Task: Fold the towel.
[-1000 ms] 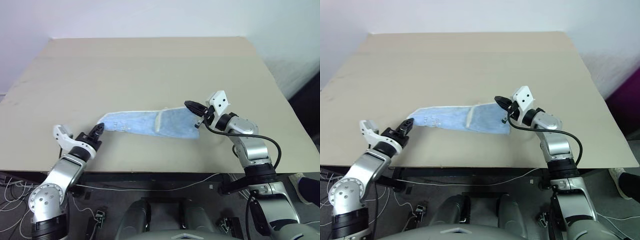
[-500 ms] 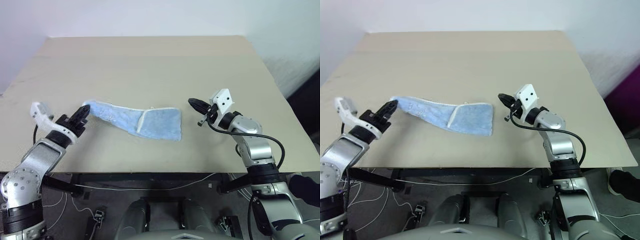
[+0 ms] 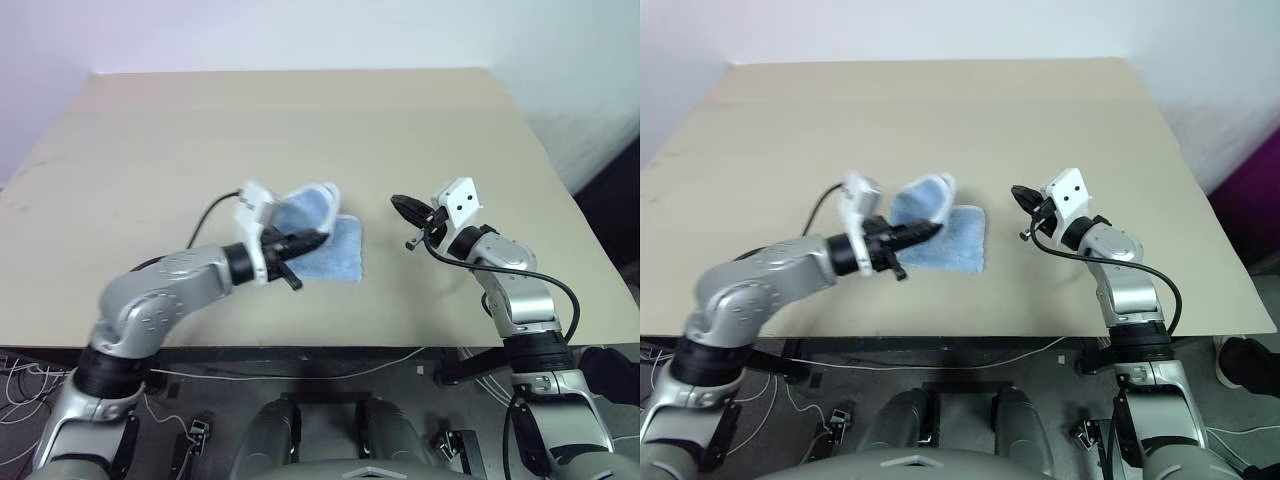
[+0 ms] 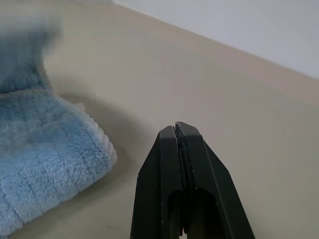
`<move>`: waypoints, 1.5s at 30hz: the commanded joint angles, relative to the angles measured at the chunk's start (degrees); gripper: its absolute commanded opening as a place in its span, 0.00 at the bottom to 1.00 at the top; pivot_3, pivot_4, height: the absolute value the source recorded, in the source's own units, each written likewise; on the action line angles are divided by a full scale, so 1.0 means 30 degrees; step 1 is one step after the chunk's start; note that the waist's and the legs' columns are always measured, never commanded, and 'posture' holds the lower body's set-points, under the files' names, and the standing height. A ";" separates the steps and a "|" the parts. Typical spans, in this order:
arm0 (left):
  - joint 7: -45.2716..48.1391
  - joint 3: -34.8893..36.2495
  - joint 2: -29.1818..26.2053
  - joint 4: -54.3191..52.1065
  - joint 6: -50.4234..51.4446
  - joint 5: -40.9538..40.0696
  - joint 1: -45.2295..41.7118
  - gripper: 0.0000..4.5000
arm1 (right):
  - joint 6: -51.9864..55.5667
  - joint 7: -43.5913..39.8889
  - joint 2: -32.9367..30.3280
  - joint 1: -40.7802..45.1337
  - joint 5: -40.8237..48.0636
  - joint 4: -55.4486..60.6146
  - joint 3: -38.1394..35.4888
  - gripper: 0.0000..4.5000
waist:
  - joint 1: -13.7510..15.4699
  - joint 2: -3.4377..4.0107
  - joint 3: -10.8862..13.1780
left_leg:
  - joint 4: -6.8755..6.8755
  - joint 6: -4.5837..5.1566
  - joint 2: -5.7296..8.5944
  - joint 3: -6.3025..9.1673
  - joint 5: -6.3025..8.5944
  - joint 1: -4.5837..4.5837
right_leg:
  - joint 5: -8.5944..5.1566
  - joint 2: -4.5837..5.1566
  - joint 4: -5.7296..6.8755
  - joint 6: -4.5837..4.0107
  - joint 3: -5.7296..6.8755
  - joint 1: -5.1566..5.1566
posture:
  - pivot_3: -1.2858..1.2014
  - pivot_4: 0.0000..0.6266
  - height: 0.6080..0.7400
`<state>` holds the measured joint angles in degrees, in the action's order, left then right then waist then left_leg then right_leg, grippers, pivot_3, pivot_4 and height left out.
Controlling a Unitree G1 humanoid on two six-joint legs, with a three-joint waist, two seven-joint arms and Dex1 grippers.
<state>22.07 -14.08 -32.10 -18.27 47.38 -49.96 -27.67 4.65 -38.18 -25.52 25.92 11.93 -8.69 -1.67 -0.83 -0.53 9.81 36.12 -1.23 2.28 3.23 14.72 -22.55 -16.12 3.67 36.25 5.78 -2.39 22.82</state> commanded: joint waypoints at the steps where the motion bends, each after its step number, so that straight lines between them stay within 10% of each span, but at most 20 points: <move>1: 0.1126 -0.0916 0.0566 0.0562 -0.0252 0.1872 -0.0653 0.01 | -0.0033 0.0335 -0.0282 -0.0175 0.0128 0.1179 -0.0617 0.00 | -0.0006 0.0003 0.0009 | -0.0002 0.0001 -0.0004 0.0000 0.0000 -0.0001 | 0.0000 -0.0001 0.0000 0.0000 0.0000 0.0003 | 0.52 0.24 1.00; 10: 0.2291 0.0014 0.2324 0.1580 0.0328 0.2995 -0.0681 0.01 | 0.0312 0.0672 -0.0401 -0.1056 0.0186 0.2204 -0.0927 0.00 | 0.0030 -0.0010 0.0029 | 0.0012 0.0002 -0.0004 0.0003 -0.0001 -0.0004 | 0.0003 0.0007 0.0004 0.0006 0.0003 -0.0001 | 0.52 0.24 1.00; 24: 0.1809 0.5662 0.2754 -0.0159 0.0895 0.0680 0.1207 0.98 | 0.0463 0.0351 -0.0040 0.0026 0.0294 0.1882 -0.0374 0.00 | 0.0025 -0.0009 0.0031 | 0.0017 0.0000 -0.0005 0.0007 -0.0002 -0.0001 | 0.0003 0.0012 0.0012 0.0007 0.0003 -0.0002 | 0.52 0.24 1.00; 28: 0.0773 0.6308 0.2862 0.1862 -0.1928 0.3577 0.1134 0.91 | 0.1432 -0.0083 0.0587 0.0374 0.0999 0.2813 0.0227 0.00 | 0.0033 -0.0008 0.0030 | 0.0019 -0.0003 -0.0005 0.0007 -0.0004 0.0004 | 0.0003 0.0009 0.0016 0.0007 0.0007 -0.0003 | 0.52 0.24 1.00; 39: 0.2894 0.3281 0.3130 0.4699 -0.6845 0.8765 0.1172 0.11 | 0.4803 -0.0579 0.2758 0.1045 0.0699 0.1796 0.3259 0.00 | 0.0072 -0.0009 0.0030 | 0.0020 -0.0007 0.0005 0.0007 -0.0006 -0.0007 | 0.0005 0.0026 0.0015 0.0008 0.0013 0.0006 | 0.52 0.24 1.00; 45: 0.3337 0.1132 0.3229 0.7670 -0.9297 1.2155 0.1441 0.11 | 0.5462 -0.0172 0.3153 0.1014 -0.0558 -0.1505 0.4117 0.00 | 0.0037 -0.0006 0.0023 | 0.0013 -0.0007 0.0006 0.0001 -0.0006 -0.0013 | 0.0005 0.0021 0.0021 0.0008 0.0010 0.0029 | 0.52 0.24 1.00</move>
<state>31.82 -10.18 -22.34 3.64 21.82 -16.02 -23.29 21.07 -38.65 -16.14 28.75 11.34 -11.97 10.25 -0.72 -0.55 9.88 36.17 -1.25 2.30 3.23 14.70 -22.64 -16.11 3.74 36.35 5.80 -2.36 22.97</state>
